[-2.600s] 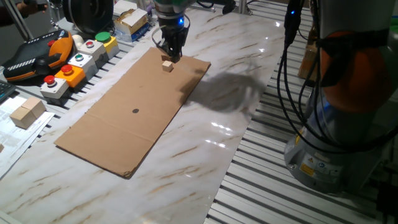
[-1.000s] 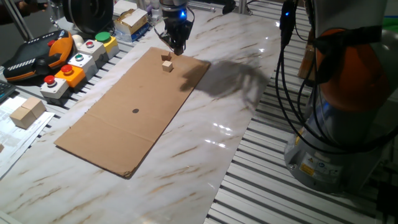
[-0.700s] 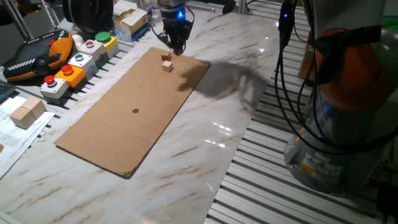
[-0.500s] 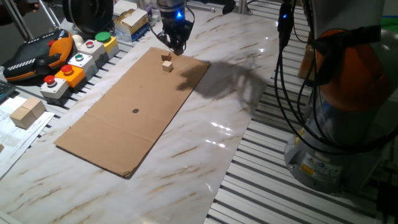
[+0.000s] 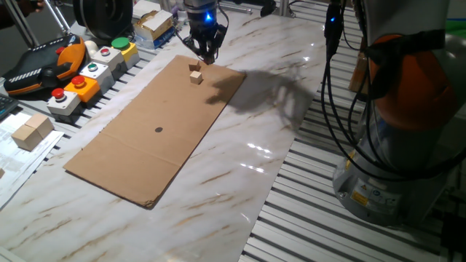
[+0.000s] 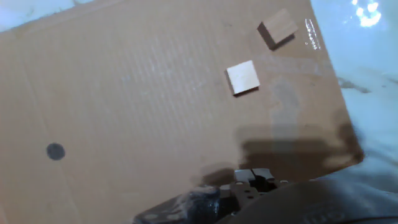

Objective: Use the gripper to push the small block from left to right

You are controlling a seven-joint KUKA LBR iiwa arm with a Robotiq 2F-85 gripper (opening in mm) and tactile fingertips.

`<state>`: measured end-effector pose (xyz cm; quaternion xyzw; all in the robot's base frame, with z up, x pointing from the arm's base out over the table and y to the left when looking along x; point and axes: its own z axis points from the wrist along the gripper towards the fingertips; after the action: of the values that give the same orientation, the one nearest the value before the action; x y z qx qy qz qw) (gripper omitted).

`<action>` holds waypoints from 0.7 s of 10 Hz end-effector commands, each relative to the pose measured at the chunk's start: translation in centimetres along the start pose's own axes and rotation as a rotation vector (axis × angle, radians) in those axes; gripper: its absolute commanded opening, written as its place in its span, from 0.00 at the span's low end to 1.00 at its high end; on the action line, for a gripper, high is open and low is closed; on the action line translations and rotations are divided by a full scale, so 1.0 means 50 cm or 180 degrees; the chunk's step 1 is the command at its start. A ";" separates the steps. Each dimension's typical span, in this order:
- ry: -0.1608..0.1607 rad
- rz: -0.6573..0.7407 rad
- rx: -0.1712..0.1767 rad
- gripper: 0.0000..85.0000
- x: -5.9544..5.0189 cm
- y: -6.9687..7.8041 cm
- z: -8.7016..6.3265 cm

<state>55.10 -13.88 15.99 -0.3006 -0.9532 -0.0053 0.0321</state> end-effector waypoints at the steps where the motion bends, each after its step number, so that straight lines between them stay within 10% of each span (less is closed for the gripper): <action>1: 0.0015 0.0090 -0.0012 0.01 -0.011 -0.003 -0.002; 7: -0.0112 0.0567 -0.0042 0.01 -0.081 -0.029 0.019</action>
<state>57.60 -17.45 14.72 -0.3850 -0.9228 -0.0021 0.0126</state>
